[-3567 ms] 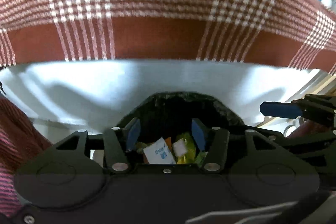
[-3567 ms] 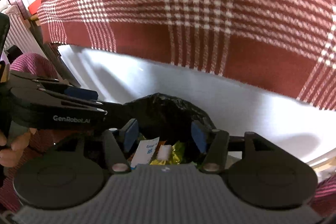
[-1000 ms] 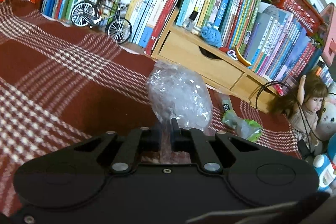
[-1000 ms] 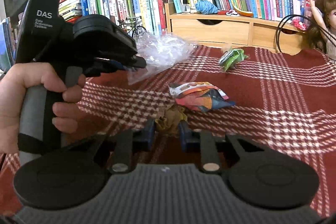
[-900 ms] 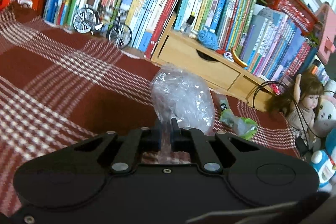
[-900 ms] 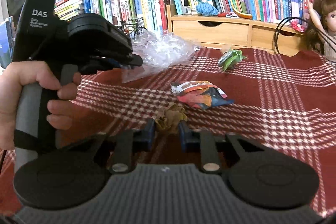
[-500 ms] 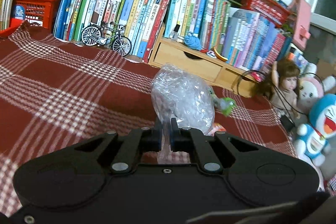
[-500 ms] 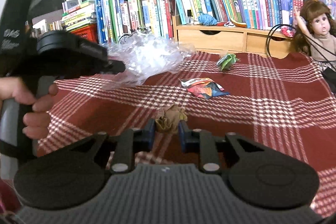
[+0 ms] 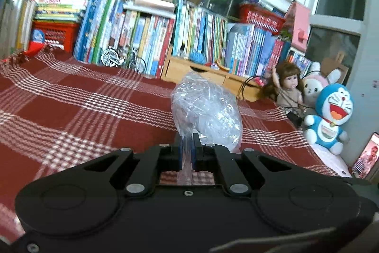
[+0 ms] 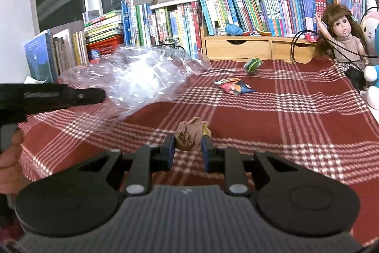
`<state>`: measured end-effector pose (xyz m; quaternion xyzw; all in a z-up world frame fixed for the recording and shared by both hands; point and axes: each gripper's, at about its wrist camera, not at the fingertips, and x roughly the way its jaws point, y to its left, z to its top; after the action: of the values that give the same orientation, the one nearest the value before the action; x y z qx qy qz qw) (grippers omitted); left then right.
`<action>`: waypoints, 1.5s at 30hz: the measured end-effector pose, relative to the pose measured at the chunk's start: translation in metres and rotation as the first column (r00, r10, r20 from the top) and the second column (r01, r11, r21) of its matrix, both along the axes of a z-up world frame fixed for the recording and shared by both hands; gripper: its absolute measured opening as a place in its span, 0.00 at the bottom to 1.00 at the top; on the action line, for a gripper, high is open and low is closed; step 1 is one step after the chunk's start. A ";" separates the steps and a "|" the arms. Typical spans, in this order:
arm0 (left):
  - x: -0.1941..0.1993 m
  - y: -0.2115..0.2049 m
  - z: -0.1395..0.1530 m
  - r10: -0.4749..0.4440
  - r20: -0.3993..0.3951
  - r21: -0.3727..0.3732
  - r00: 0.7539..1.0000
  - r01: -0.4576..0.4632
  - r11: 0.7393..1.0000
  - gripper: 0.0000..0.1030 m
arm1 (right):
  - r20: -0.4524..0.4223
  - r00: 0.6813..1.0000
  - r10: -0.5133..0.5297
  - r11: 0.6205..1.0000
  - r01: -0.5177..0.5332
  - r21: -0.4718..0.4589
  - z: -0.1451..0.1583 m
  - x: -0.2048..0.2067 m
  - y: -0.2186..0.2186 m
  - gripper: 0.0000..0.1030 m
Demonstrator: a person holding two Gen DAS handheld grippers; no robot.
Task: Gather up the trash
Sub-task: 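Carry plastic bag and brown scrap over the trash bin and open both tools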
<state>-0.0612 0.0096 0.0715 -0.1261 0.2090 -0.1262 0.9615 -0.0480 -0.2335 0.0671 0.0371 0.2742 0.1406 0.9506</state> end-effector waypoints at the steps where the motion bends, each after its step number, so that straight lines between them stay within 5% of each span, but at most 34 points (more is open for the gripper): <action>1: -0.013 0.002 0.000 0.000 0.014 0.006 1.000 0.000 1.000 0.06 | 0.003 1.000 0.001 1.000 -0.001 0.003 0.001 -0.005 0.000 0.28; 10: -0.109 0.020 -0.007 0.009 0.080 0.046 0.997 -0.013 0.999 0.06 | 0.022 0.999 0.039 0.999 -0.040 0.001 0.001 -0.055 0.010 0.28; 25: -0.189 0.033 -0.031 0.024 0.030 0.114 0.999 -0.027 0.993 0.06 | -0.001 0.995 0.095 0.995 -0.095 -0.033 -0.014 -0.120 0.027 0.28; 45: -0.243 0.030 -0.082 -0.005 -0.193 0.277 0.981 0.060 0.959 0.06 | -0.215 0.962 0.166 0.982 -0.180 -0.049 -0.083 -0.167 0.057 0.28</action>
<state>-0.3038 0.0394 -0.0110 0.0039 0.3179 -0.0983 0.9430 -0.2154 -0.1763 -0.0154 -0.0050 0.3799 0.2090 0.9011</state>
